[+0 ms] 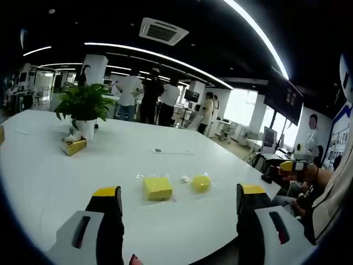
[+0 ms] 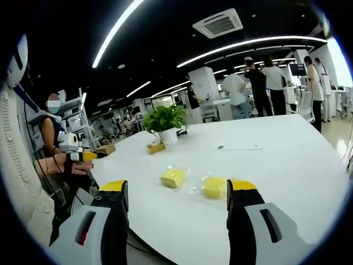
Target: Compare the silicone blocks by pressing each to a similar depth, holding the contact briefly, and releasing to observe deformation and rebound differences across the visible hardness samples.
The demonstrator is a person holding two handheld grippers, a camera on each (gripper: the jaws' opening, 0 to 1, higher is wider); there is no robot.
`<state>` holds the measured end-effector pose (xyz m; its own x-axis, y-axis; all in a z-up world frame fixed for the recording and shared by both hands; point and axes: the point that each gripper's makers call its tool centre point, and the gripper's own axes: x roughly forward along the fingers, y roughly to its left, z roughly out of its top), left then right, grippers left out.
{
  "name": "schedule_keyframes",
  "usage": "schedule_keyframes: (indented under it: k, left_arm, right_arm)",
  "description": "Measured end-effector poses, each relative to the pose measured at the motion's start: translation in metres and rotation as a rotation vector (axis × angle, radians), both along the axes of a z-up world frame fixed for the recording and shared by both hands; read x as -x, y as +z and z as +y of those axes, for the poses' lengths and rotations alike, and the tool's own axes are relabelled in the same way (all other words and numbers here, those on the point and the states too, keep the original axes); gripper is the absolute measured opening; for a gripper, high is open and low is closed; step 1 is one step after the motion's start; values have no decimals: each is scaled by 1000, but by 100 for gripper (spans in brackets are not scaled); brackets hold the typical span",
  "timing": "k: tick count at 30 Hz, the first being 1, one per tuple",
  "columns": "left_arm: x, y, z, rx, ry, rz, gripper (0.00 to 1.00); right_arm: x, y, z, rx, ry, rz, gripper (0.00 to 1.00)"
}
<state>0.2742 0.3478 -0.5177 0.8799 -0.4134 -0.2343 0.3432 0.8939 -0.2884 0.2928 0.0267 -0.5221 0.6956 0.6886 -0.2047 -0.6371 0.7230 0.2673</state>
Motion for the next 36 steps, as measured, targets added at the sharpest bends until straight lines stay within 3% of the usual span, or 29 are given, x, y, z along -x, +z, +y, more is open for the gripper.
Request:
schedule_keyframes:
  k: [36]
  left_arm:
    - [5, 0, -6, 15, -3, -26, 81]
  right_arm:
    - [4, -3, -5, -7, -28, -9, 65]
